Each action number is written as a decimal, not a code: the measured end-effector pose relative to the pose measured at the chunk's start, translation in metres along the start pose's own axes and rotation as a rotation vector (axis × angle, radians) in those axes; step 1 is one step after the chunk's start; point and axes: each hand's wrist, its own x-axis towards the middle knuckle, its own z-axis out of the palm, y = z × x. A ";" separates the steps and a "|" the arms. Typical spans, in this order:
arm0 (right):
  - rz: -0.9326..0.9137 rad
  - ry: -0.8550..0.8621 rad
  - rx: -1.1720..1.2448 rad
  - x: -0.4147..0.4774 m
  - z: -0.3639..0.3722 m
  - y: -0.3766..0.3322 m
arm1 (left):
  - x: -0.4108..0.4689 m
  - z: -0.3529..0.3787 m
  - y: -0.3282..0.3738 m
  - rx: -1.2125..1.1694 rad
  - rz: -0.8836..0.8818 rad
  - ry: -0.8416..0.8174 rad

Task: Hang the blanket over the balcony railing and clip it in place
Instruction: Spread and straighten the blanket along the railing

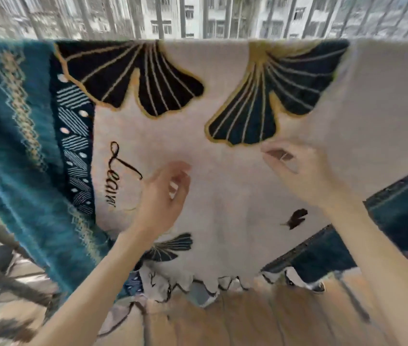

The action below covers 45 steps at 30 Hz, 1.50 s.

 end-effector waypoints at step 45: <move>0.155 -0.167 -0.107 0.049 0.006 0.220 | 0.054 0.314 0.061 -0.199 -0.694 0.376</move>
